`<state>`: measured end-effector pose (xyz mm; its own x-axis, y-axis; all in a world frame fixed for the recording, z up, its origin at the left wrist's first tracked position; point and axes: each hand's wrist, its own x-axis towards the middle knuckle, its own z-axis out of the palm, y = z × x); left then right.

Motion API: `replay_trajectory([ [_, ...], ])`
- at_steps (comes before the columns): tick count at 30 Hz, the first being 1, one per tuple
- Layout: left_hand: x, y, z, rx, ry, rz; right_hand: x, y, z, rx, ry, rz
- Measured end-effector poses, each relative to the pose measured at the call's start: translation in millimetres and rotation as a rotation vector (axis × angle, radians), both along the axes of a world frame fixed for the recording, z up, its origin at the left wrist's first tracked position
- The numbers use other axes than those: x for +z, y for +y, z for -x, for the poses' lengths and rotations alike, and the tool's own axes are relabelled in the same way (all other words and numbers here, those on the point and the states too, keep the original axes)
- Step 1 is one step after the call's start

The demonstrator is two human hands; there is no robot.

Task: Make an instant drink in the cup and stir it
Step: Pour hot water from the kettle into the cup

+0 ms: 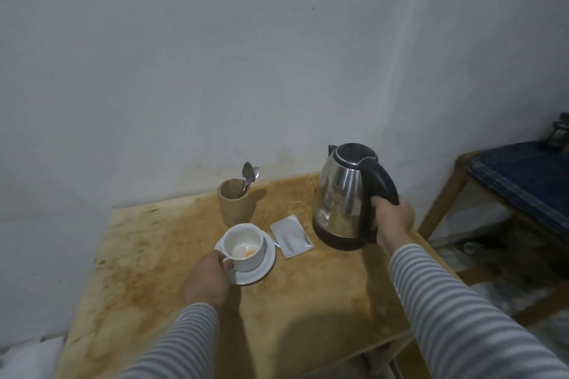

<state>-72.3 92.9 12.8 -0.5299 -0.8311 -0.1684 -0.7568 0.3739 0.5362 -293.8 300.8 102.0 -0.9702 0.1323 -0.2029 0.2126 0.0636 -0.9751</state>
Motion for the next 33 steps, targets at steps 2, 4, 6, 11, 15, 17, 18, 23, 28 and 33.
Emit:
replay_trajectory([
  [2,3,1,0,0.006,-0.008,-0.003,6,-1,1,0.029,0.03,-0.028],
  [4,4,1,2,0.015,-0.007,-0.019,13,-1,5,0.077,0.065,-0.093],
  [6,6,2,3,0.02,-0.004,-0.042,24,0,9,0.12,0.122,-0.171],
  [11,10,5,7,0.047,0.015,-0.078,51,-6,8,0.199,0.241,-0.313],
  [15,11,6,7,0.098,0.086,-0.159,56,-15,-1,0.281,0.264,-0.388],
  [17,12,7,7,0.108,0.099,-0.169,56,-19,-6,0.333,0.298,-0.431],
  [18,12,7,8,0.103,0.102,-0.166,58,-21,-8,0.359,0.326,-0.464],
  [23,8,7,4,0.1,0.133,-0.194,65,-35,-21,0.499,0.458,-0.647],
  [28,4,9,3,0.103,0.139,-0.194,73,-45,-28,0.595,0.568,-0.797],
  [33,4,10,1,0.096,0.144,-0.201,79,-52,-33,0.688,0.616,-0.919],
])
